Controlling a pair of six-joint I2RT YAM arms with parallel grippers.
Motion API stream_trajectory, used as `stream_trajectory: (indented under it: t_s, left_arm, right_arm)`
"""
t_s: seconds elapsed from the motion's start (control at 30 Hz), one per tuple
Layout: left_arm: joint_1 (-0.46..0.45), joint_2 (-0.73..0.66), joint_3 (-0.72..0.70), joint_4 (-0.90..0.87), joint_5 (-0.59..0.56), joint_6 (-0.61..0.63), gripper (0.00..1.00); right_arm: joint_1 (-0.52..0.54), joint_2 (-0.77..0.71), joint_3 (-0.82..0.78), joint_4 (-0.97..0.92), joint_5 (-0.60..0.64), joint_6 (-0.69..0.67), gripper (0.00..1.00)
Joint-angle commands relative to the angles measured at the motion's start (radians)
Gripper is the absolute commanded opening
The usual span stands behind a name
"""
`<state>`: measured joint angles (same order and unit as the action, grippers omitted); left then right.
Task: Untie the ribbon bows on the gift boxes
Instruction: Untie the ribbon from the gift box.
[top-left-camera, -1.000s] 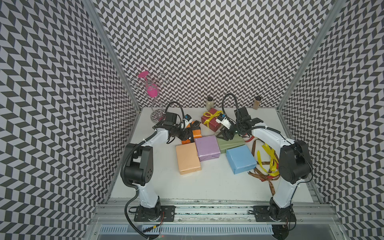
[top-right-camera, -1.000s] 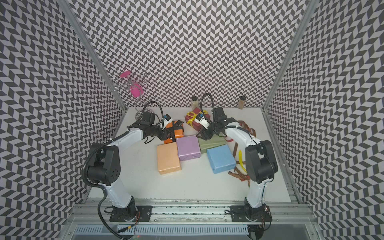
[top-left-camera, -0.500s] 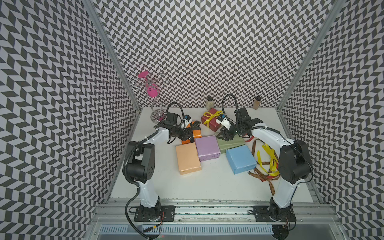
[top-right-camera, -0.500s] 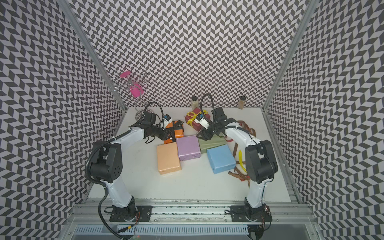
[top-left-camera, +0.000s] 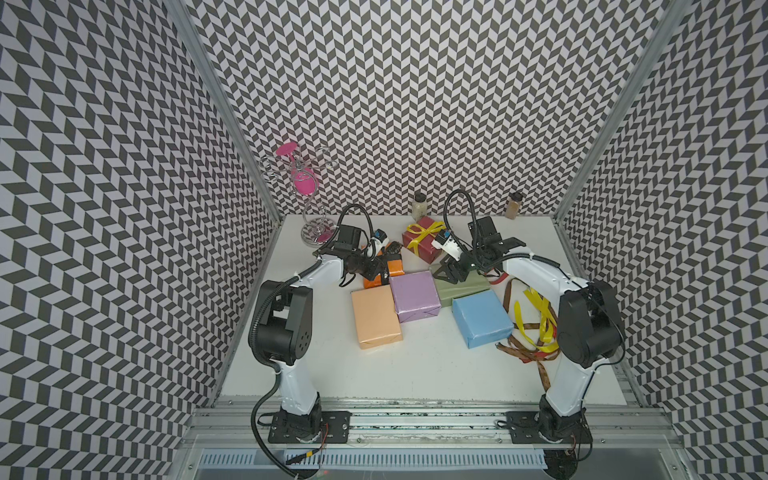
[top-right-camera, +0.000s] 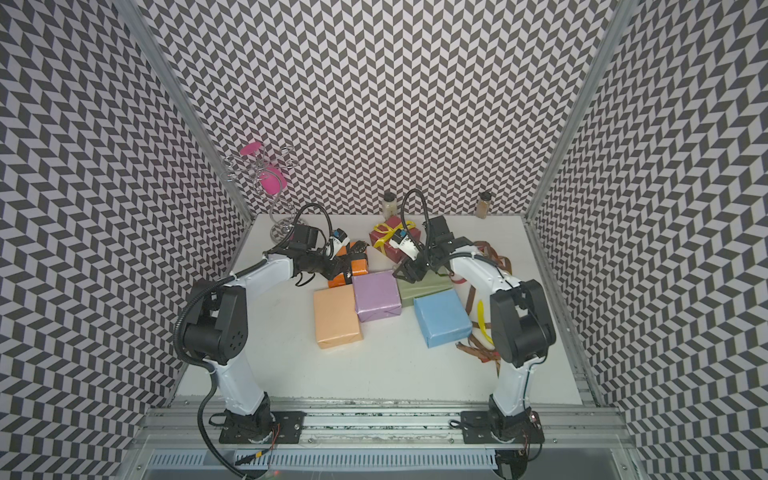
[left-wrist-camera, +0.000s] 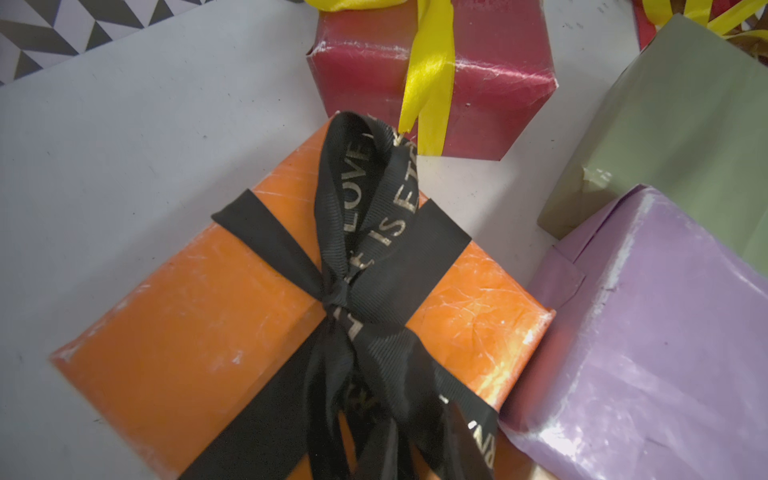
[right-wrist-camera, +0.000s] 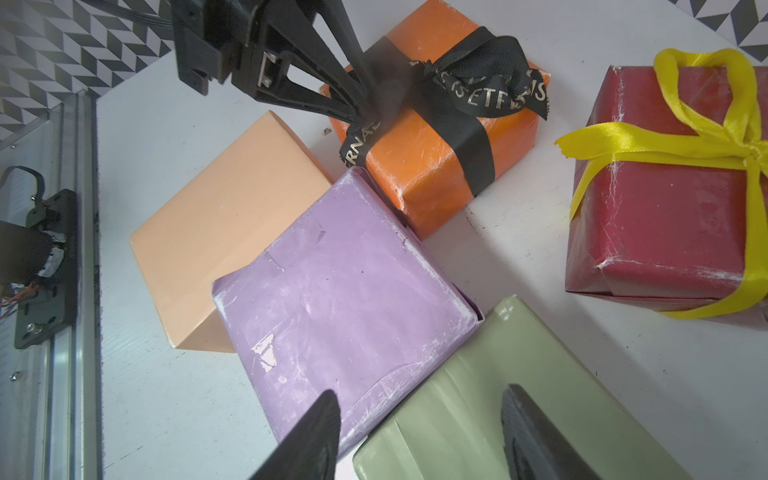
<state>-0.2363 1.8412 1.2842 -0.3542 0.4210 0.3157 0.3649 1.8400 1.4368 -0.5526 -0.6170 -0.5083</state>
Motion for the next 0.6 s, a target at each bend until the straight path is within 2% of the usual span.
stream_trajectory:
  t_s: [0.0,0.2,0.57]
  left_arm:
    - [-0.008,0.025,0.022,-0.011,-0.024,-0.014,0.17]
    - [-0.008,0.033,0.061,-0.035,-0.010,-0.017,0.04]
    - [-0.006,-0.028,0.104,-0.133,0.101,0.046,0.04]
  right_arm:
    - [0.011,-0.004,-0.006,0.029,-0.012,-0.006,0.62]
    - [0.022,-0.001,-0.008,0.028,-0.009,-0.007,0.62]
    - [0.044,0.016,0.009,0.027,-0.002,-0.012,0.62]
